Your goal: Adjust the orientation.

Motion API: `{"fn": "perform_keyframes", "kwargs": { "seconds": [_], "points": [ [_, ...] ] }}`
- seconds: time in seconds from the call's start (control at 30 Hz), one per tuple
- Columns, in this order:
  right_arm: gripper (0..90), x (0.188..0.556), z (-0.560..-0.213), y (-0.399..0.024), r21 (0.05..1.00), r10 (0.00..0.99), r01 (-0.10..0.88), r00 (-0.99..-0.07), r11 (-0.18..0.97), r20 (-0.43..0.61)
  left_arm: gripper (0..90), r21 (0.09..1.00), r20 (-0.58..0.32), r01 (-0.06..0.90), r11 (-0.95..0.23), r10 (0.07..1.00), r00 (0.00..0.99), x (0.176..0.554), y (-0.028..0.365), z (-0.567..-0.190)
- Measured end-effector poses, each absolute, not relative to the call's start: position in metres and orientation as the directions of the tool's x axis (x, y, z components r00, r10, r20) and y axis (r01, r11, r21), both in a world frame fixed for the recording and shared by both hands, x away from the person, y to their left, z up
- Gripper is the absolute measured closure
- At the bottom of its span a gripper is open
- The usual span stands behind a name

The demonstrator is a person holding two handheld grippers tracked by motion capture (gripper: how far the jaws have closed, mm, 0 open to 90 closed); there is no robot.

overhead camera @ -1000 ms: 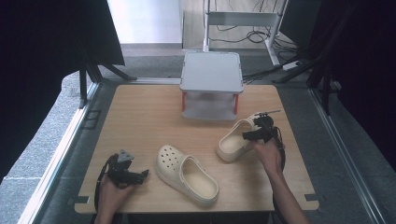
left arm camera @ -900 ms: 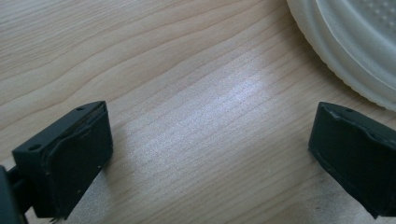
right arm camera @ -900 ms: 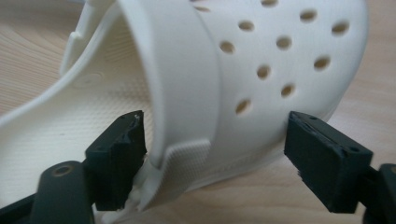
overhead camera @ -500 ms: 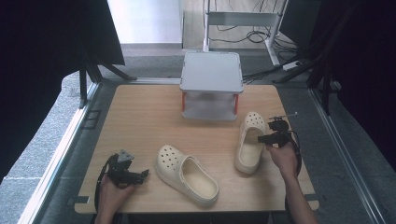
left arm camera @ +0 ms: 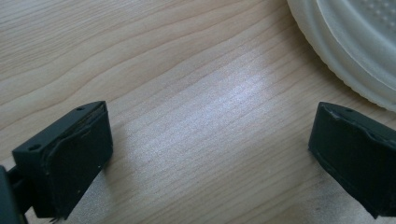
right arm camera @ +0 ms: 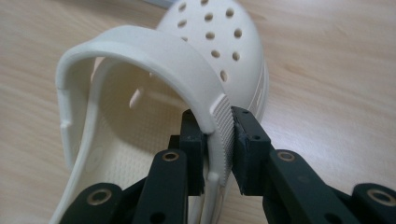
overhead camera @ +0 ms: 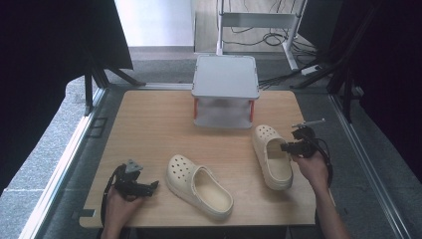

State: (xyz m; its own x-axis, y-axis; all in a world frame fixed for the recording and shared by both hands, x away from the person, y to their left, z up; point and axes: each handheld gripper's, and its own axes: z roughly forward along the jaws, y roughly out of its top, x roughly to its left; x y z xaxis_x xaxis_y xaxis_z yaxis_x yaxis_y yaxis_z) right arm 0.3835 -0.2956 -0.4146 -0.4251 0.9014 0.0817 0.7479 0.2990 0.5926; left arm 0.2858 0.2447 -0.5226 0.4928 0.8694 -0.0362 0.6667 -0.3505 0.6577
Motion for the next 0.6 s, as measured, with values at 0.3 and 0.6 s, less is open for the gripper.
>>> {"fn": "perform_keyframes", "kwargs": {
  "seconds": [0.3,0.6],
  "points": [
    [77.0,0.38,-0.398,-0.262,0.625,0.821,0.676,-0.563,0.391,0.095,0.0,0.658,-0.036,0.666,-0.35,0.87,0.493,0.286,0.245,-0.523],
    [77.2,0.383,-0.39,-0.222,0.665,0.724,0.587,-0.683,0.462,0.099,0.0,0.658,-0.034,0.665,-0.354,0.868,0.495,0.286,0.245,-0.523]
  ]
}}
